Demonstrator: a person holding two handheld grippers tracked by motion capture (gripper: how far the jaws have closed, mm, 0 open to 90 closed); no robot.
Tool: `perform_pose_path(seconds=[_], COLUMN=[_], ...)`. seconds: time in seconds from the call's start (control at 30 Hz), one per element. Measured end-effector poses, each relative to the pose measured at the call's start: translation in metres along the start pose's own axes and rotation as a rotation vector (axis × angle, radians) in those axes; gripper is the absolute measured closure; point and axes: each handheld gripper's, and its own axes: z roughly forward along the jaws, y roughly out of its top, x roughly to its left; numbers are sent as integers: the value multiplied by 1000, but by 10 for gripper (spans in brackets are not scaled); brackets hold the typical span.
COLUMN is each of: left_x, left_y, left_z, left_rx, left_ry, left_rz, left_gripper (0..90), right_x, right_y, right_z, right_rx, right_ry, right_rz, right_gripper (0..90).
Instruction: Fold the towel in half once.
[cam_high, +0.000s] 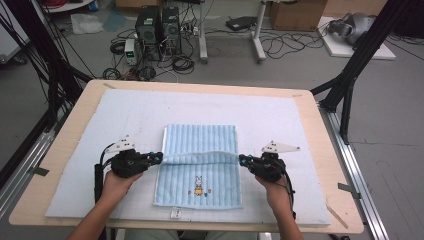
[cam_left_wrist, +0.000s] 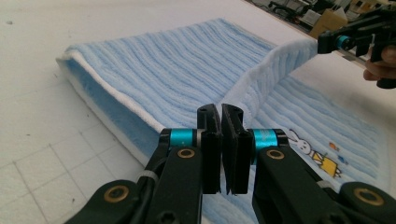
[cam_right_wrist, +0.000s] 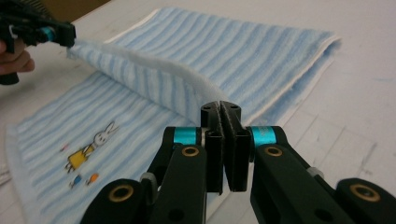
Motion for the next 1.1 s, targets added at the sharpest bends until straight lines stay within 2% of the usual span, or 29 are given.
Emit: perform_pose_path(seconds=[0.2,0.37,0.47,0.5,0.6,0.63,0.7,0.73,0.8,0.83,0.87,0.97,1.1], left_x=[-9,-12,-14,-15,-14,-13,-13,-14,-14,-13,-13,-13,-15], left_y=[-7,-9,-10,-10,-11,-11,-11,-11,-10,-11,-11,-11,-10], left_z=[-11,-14,-13,-13,-12,-12,-13,-13,-14,-14,-13,-14,-16], left_rx=[1,10,15,17,17,19,20,15,15,15,16,15,2], left_ry=[-12,-12,-12,-15,-13,-13,-13,-11,-14,-13,-13,-14,-23], left_rz=[13,24,32,31,28,29,28,29,28,28,26,25,24], left_gripper=[861,861,861,861,861,861,861,861,861,860,861,861,860], right_x=[9,12,13,14,23,27,35,37,39,39,38,35,34], right_y=[-12,-15,-14,-14,-16,-18,-21,-22,-24,-24,-24,-24,-22], right_z=[-12,-18,-21,-21,-16,-11,-1,4,11,14,15,14,6], right_rx=[3,-1,-5,0,55,79,135,148,169,178,185,178,149], right_ry=[6,-13,-30,-15,-9,-15,-13,-12,-48,-73,-92,-87,-66], right_rz=[-29,-54,-40,-36,-125,-170,-228,-244,-272,-280,-290,-294,-286], right_gripper=[895,874,656,608,524,519,512,513,533,567,643,820,847])
